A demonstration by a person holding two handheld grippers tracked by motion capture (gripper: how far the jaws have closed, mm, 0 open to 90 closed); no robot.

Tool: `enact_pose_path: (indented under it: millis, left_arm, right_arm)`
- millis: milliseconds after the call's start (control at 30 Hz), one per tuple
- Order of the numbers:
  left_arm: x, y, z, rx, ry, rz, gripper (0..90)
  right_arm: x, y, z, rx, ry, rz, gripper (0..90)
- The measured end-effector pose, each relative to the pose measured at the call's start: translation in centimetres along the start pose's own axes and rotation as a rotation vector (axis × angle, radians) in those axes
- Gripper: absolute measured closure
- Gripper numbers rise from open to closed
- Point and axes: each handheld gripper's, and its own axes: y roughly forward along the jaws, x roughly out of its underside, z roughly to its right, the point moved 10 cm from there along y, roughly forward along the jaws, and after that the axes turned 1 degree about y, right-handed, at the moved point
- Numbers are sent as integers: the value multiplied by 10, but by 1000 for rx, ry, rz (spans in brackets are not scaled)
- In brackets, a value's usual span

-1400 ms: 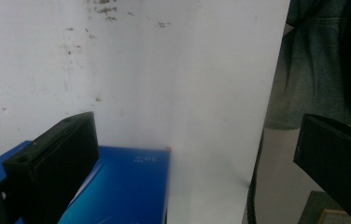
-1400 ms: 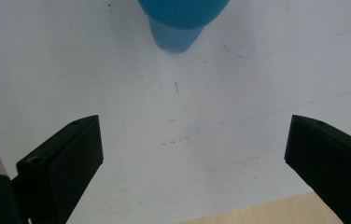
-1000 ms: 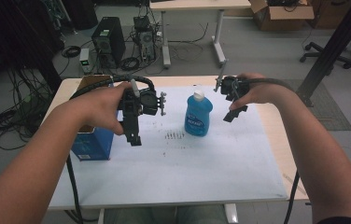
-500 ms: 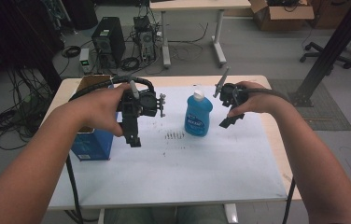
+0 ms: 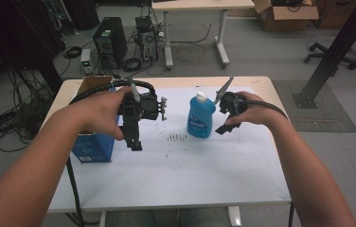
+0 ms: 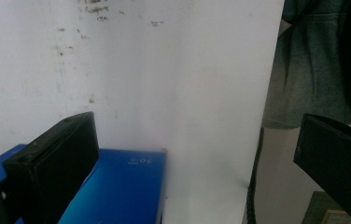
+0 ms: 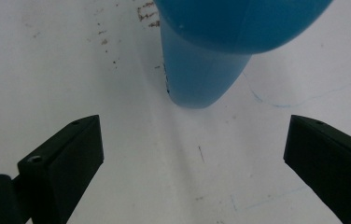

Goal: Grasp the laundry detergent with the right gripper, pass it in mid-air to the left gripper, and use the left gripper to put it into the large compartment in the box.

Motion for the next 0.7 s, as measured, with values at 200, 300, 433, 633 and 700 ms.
enact_pose_path:
  millis: [200, 300, 433, 633, 700]
  left_arm:
    - [2, 3, 0, 4, -6, -1, 4]
    - [3, 6, 1, 7, -3, -10, 4]
    - [4, 8, 1, 8, -2, -13, 4]
    - [4, 7, 2, 9, -3, -14, 4]
    - [4, 8, 2, 9, -3, -15, 4]
  right_arm:
    - [-4, 9, 0, 0, 23, 59, 49]
    - [-6, 12, 0, -1, 34, 93, 49]
    - [-8, 17, 0, 6, 39, 140, 48]
    - [-9, 24, 0, 17, 52, 187, 46]
    - [-10, 26, 0, 17, 54, 194, 46]
